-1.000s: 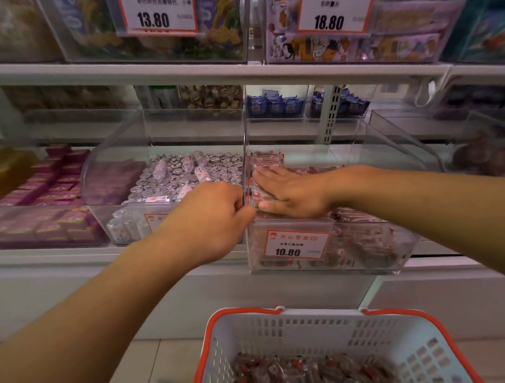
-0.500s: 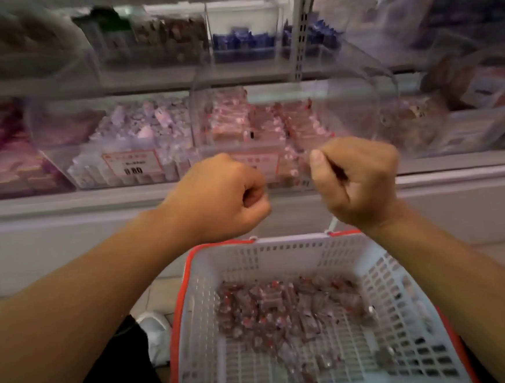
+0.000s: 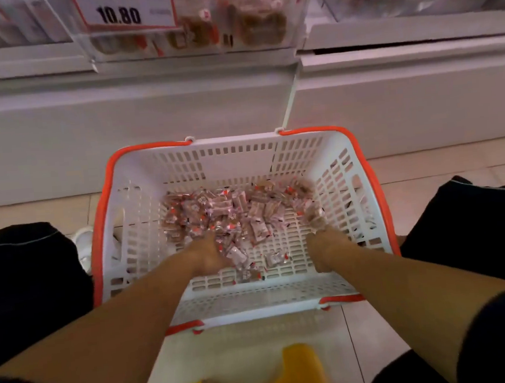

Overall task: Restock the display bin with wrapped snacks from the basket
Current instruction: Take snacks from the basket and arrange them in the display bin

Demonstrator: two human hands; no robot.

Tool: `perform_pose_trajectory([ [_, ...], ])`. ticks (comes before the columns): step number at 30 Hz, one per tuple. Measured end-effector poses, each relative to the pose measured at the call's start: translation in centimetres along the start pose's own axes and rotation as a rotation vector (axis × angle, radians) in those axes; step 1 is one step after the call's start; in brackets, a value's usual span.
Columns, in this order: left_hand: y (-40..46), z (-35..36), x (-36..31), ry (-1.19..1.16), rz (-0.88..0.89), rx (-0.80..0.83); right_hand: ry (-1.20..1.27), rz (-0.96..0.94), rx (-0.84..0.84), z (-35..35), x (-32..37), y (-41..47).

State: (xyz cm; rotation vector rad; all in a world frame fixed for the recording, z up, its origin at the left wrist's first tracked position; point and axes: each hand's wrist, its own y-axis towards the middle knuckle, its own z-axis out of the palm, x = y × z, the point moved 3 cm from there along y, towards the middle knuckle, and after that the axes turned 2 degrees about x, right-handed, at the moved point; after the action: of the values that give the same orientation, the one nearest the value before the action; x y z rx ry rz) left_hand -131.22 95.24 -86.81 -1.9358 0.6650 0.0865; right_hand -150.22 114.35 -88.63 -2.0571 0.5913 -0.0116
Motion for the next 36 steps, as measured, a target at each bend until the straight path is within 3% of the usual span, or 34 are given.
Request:
perform_pose_trajectory([
  [2,1.4,1.7,-0.1,-0.039,0.004,-0.079,-0.136,0.002,-0.024,0.5,0.4,0.8],
  [6,3.1,3.9,-2.0,0.467,0.194,-0.218,-0.277,-0.015,-0.017,1.0,0.9,2.1],
  [11,4.7,5.9,-3.0,0.808,0.286,-0.119,0.023,-0.041,-0.097,-0.8,0.5,2.7],
  [15,5.2,5.3,-2.6,0.777,0.316,-0.107,0.101,0.021,-0.343,-4.7,-0.4,4.0],
  [20,5.2,5.4,-2.2,0.676,0.297,-0.176,0.041,0.091,-0.192,-4.1,-1.7,5.2],
  [25,4.9,5.3,-1.1,0.610,0.192,-0.209,-0.076,-0.012,-0.228,-3.8,-0.3,5.3],
  [31,4.7,5.1,-0.9,0.606,0.135,-0.188,-0.181,0.053,-0.191,-2.8,0.0,5.3],
  [34,4.9,5.1,-0.7,0.673,0.125,-0.172,-0.099,-0.037,-0.166,-2.7,0.2,5.1],
  [36,4.9,5.1,-0.6,0.657,0.127,-0.156,0.083,-0.116,-0.122,-2.5,0.4,5.4],
])
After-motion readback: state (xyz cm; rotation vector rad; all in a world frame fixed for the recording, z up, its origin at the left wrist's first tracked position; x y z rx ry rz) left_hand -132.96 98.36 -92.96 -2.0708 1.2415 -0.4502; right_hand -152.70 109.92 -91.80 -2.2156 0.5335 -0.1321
